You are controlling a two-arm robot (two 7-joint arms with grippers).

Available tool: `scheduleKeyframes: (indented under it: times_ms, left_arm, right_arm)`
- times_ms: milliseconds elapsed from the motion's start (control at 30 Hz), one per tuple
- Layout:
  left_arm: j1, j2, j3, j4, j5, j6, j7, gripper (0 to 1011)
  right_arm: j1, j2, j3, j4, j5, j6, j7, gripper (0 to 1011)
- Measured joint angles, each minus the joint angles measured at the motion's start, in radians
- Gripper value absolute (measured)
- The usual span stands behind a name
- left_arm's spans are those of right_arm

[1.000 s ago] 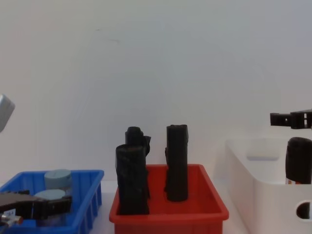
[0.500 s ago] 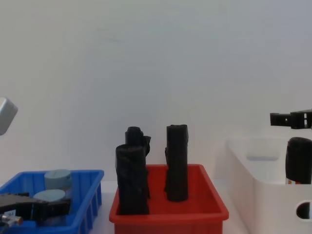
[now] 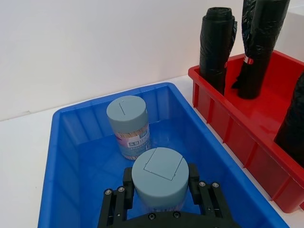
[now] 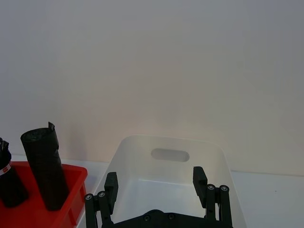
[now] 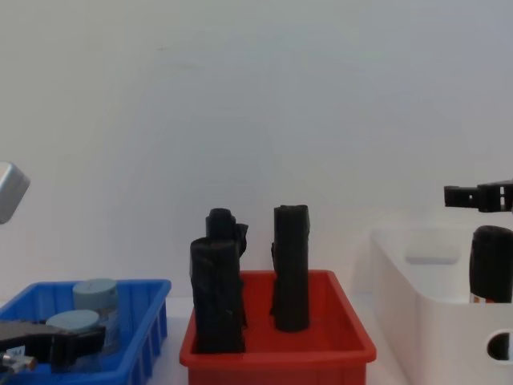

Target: Pick the cotton swabs from the blue box and place them into the white box.

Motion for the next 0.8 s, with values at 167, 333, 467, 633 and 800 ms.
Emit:
scheduleKeyframes:
  times_ms: [167, 333, 467, 633, 800]
  left_arm:
    - [-0.001, 0.0, 0.0, 0.002, 0.001, 0.001, 0.0, 669]
    - [-0.002, -0.001, -0.001, 0.003, 0.002, 0.001, -0.001, 669]
    - [-0.002, -0.001, -0.002, 0.001, 0.004, 0.0, -0.002, 669]
    - [-0.001, 0.0, -0.003, -0.015, 0.01, -0.015, -0.006, 669]
    - [0.001, 0.004, -0.006, -0.042, 0.018, -0.044, -0.017, 669]
  right_arm:
    - [0.0, 0.0, 0.0, 0.0, 0.0, 0.0, 0.0, 1001]
    - [0.0, 0.0, 0.0, 0.0, 0.0, 0.0, 0.0, 1001]
    - [0.0, 0.0, 0.0, 0.0, 0.0, 0.0, 0.0, 1001]
    - [0.0, 0.0, 0.0, 0.0, 0.0, 0.0, 0.0, 1001]
    - [0.0, 0.0, 0.0, 0.0, 0.0, 0.0, 0.0, 1001]
